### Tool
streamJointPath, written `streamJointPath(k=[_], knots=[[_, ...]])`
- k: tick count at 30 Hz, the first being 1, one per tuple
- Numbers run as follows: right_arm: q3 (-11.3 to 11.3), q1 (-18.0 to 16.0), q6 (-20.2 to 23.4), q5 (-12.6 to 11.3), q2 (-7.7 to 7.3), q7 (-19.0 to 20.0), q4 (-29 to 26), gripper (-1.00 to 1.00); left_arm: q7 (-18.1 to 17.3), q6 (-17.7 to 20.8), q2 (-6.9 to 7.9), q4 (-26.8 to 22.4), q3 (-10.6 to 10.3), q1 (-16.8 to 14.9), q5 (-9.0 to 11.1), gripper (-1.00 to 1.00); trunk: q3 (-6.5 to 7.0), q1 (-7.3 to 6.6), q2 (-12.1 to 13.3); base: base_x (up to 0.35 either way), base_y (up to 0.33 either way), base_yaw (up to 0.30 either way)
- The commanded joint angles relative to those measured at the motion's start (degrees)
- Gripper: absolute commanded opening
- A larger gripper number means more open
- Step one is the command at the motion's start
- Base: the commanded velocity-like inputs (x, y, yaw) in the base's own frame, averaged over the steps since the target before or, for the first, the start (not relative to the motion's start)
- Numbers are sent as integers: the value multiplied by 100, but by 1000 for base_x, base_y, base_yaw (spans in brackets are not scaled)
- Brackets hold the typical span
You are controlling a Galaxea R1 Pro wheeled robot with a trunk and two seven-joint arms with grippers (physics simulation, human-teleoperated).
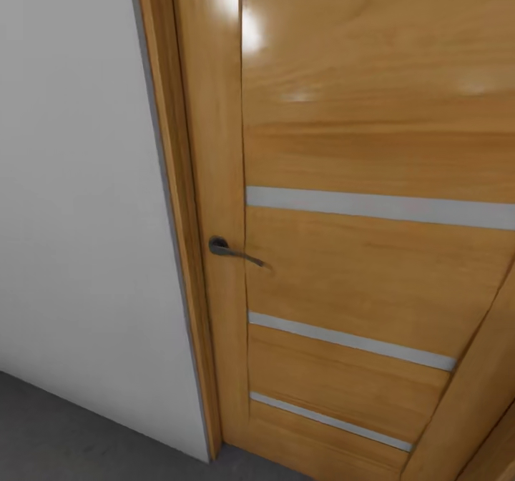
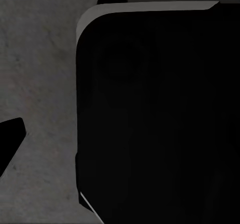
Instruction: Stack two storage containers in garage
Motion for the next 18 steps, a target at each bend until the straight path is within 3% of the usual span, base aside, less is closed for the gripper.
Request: streamJointPath(k=[1,7,18], knots=[[27,-1,-18,-29,-3,-1,0,100,1,-7,-1,-1,3,-1,19,100,-4,3,-2,300,150,-1],[23,1,-16,-33,-5,-1,3,100,1,-7,-1,-1,3,-1,19,100,-4,3,-2,281,91,-2],[19,0,-6,-37,6,-1,0,100,1,-7,2,-1,3,-1,19,100,-4,3,-2,31,5,-181]])
